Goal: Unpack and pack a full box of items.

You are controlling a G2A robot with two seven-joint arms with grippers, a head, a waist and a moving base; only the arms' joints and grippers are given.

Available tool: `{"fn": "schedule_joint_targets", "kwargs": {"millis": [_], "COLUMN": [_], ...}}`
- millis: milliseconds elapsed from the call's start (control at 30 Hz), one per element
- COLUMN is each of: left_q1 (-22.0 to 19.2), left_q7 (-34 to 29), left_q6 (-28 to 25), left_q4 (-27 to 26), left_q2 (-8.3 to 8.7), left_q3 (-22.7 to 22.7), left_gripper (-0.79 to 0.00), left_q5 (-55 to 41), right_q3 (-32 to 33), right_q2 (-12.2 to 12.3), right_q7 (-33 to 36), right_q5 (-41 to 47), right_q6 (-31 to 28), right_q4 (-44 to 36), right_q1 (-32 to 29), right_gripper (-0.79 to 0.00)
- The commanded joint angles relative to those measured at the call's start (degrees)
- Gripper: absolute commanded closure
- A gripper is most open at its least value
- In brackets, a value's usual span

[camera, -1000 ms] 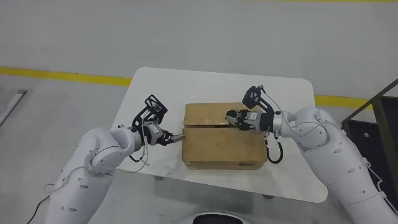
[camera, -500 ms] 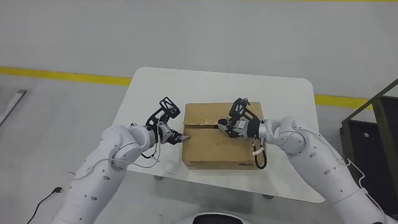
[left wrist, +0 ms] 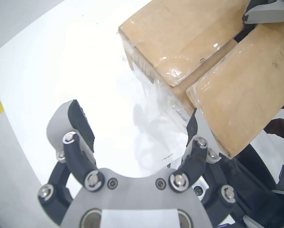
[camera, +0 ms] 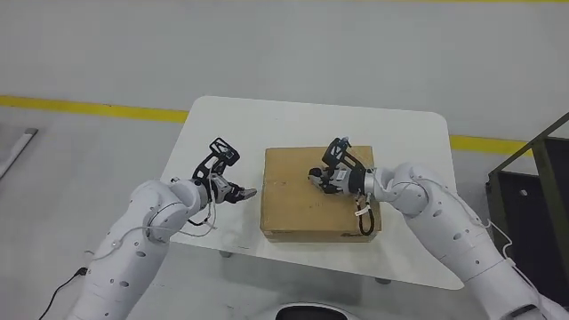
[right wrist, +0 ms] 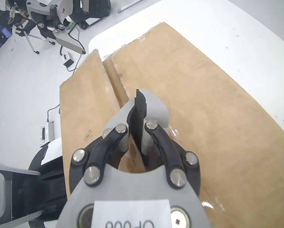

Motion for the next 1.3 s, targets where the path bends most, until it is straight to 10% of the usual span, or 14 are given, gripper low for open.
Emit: {"fn": "schedule_joint_targets", "kwargs": {"millis": [0, 633, 1267], "left_q1": [0.6, -6.5, -7.2], "left_q7": [-0.3, 10.1, 27.0], "left_q6": [-0.4, -3.0, 0.7], "left_q4": [0.8, 15.1, 18.3], "left_q2": [0.19, -2.34, -3.09], "left_q3": [-0.4, 10.4, 8.7], "left_gripper": [-0.785, -0.785, -0.785], "left_q5": [0.5, 6.3, 7.7], "right_q3": [-0.2, -0.6, -1.1], "right_q2": [-0.2, -0.9, -1.7], "right_q7": [0.0, 1.3, 1.9], "right_q5": [0.1, -0.8, -0.5], "right_q6": [0.0, 1.3, 0.8], "right_q4": [0.4, 0.8, 2.3], "right_q1": [0.2, 0.4, 1.1], "right_gripper": [0.000, 0.000, 0.000]}}
